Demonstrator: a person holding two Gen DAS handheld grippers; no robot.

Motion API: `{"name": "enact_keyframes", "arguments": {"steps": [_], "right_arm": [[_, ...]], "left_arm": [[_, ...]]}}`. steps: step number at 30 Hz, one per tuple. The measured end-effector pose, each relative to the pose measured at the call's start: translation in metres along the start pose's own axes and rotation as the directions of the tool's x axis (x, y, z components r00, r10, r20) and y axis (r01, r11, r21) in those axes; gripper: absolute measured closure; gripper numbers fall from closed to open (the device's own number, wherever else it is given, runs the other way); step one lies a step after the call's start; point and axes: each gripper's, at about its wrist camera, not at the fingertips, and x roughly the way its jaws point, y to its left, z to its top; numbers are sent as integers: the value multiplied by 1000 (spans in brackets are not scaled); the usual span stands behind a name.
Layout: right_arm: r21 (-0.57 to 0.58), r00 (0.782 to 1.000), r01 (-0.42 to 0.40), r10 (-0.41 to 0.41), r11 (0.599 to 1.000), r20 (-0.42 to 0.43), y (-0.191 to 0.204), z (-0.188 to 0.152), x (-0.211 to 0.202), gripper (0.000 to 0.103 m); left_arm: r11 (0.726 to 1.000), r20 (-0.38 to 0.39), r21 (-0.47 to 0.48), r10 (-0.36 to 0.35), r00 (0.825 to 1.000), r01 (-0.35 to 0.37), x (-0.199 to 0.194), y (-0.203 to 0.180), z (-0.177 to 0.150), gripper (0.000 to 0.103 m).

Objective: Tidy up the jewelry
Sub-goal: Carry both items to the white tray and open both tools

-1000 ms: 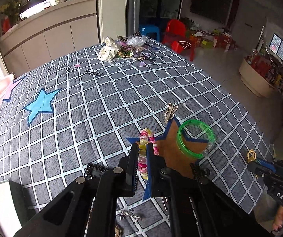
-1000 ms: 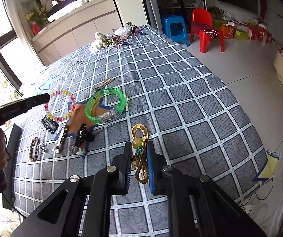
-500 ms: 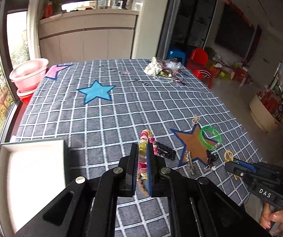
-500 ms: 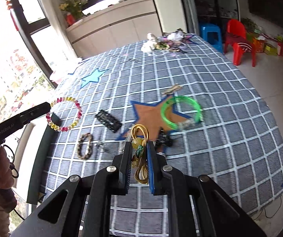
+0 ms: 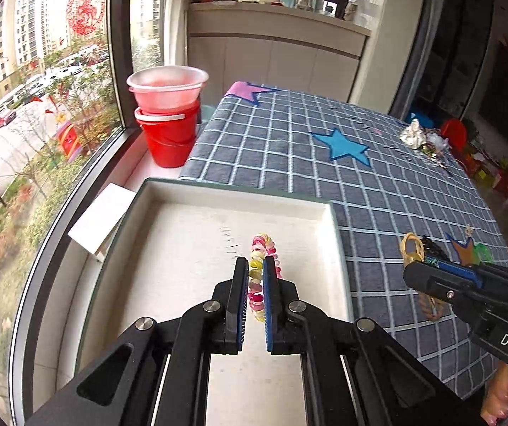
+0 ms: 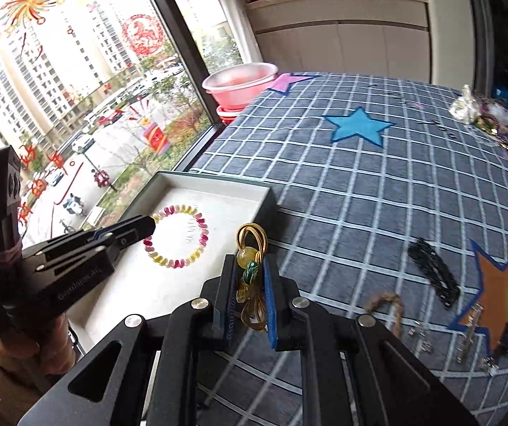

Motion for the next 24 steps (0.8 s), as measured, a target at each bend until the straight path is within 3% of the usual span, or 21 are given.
{"name": "enact_keyframes", "arguments": {"steps": [6,12,21,24], "right_arm": [[-40,997,-52,49,998,-66,30,18,56,88],[-54,990,-27,19,998,-143,34,22,102,88],[-134,979,39,-65,990,-195,39,26,128,86],[-142,978,31,-60,989,-202,43,25,128,76]], "left_arm": [[997,-48,-34,68,997,-69,21,27,-9,88],[990,-69,-18,136,988,-137,33,34,-16,88],[978,-106,-19,203,973,-206,36,39,-19,88],[976,-106,-22,213,971,-216,34,39,-19,88]]}}
